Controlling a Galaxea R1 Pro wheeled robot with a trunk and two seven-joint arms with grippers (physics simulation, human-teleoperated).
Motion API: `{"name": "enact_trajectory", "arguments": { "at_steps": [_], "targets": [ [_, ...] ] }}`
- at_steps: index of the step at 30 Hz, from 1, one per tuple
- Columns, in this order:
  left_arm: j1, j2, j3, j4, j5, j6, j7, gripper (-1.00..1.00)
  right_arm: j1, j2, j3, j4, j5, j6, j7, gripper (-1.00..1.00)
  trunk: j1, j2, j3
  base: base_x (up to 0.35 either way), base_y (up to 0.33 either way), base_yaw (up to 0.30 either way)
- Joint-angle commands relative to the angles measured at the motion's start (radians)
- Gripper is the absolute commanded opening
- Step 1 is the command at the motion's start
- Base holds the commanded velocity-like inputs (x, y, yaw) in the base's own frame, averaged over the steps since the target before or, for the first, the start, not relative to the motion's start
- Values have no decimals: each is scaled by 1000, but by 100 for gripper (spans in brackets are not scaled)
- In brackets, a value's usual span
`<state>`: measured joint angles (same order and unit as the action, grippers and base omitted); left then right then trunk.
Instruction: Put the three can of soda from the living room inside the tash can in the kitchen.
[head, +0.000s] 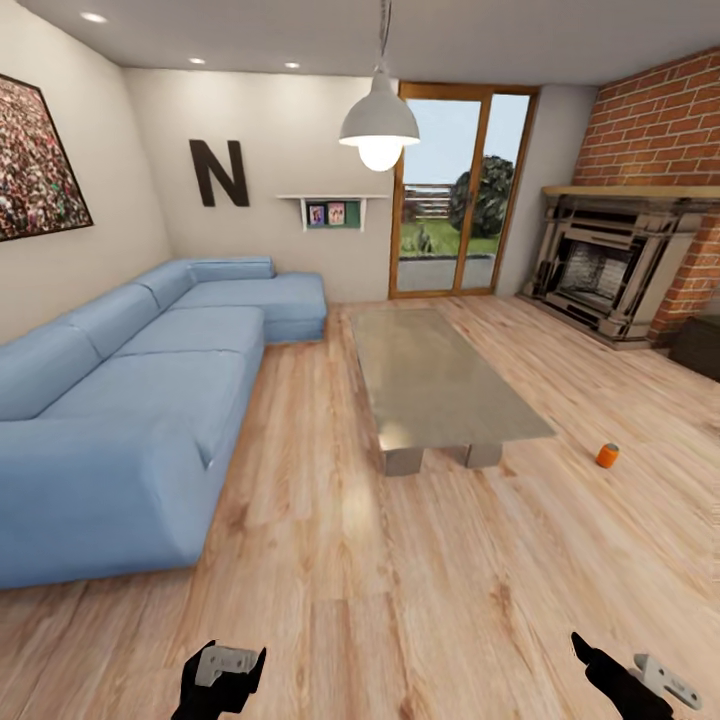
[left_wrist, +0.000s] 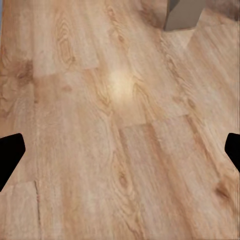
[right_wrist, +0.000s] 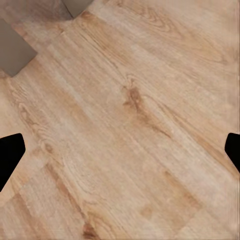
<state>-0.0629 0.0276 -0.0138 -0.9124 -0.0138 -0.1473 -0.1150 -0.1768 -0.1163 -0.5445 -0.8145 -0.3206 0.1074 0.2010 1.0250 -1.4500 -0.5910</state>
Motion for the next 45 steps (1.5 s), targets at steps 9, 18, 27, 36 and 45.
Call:
{"name": "enact_trajectory", "arguments": {
  "at_steps": [9,18,27,36,45],
  "targets": [
    [0,0,0,0,0,0,0,100,0,-1,0,0,0,0,0,100,0,0,-6,205,-232,-212],
    [0,0,0,-1,0,0,0,100,0,-2,0,0,0,0,0,100,0,0,-12,205,-232,-212],
    [1,0,0,-1,0,0,0,100,0,-2,0,0,0,0,0,100,0,0,-19,197,-233,-212],
    [1,1,0,-2,0,0,0,100,0,-3,0,0,0,0,0,100,0,0,-25,167,-244,-213],
    [2,1,0,-2,0,0,-1,100,0,-3,0,0,0,0,0,100,0,0,-28,140,-256,-227]
  ]
}}
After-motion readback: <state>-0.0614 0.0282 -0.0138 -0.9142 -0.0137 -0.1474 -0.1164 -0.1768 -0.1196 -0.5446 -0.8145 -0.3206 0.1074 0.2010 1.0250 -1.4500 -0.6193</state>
